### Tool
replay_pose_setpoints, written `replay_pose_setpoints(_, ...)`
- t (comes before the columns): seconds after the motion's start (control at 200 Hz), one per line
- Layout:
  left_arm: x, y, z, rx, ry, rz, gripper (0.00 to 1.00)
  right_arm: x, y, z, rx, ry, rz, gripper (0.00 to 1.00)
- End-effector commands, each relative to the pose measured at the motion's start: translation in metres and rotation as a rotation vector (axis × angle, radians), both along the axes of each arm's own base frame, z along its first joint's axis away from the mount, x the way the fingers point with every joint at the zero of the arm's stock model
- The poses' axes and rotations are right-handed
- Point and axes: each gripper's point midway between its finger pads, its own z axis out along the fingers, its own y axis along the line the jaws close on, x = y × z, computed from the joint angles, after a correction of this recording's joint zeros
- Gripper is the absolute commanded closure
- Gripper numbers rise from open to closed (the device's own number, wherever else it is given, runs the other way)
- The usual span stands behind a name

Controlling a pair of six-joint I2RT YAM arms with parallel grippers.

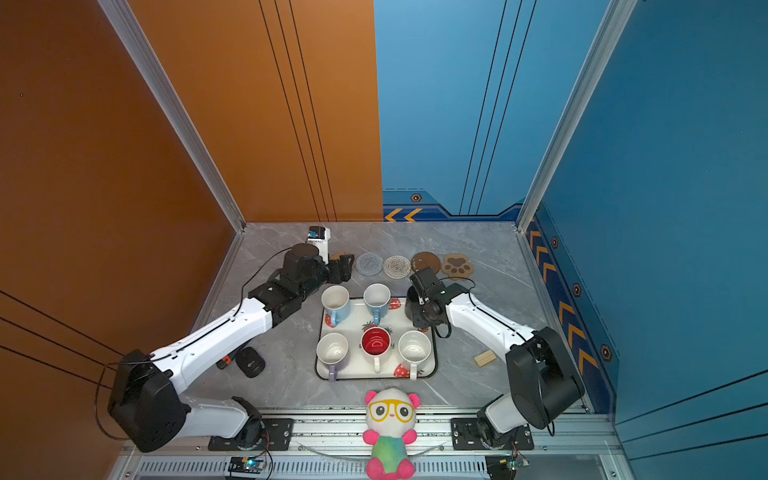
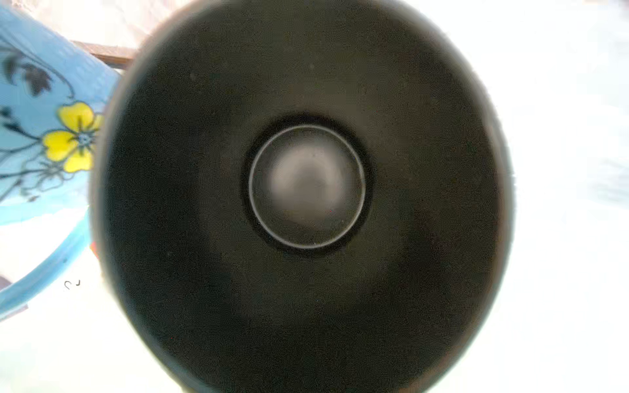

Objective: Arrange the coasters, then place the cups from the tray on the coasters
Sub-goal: 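Lift the black mug with right gripper toward the cork paw coaster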

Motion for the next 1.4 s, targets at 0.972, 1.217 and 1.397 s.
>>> replay_pose_setpoints(0.972, 0.008, 0.026, -0.024, -0.016, 0.049, 0.066, 0.17, 0.148, -0.108, 0.084, -0.215, -0.261, -0.265, 1.0)
replay_pose_setpoints(1.217, 0.01, 0.029, -0.028, -0.014, 0.055, 0.075, 0.18, 0.176, -0.125, 0.067, -0.168, -0.286, -0.328, 1.0)
replay_pose_setpoints(1.397, 0.011, 0.028, -0.028, -0.022, 0.053, 0.068, 0.17, 0.192, -0.132, 0.056, -0.148, -0.299, -0.353, 1.0)
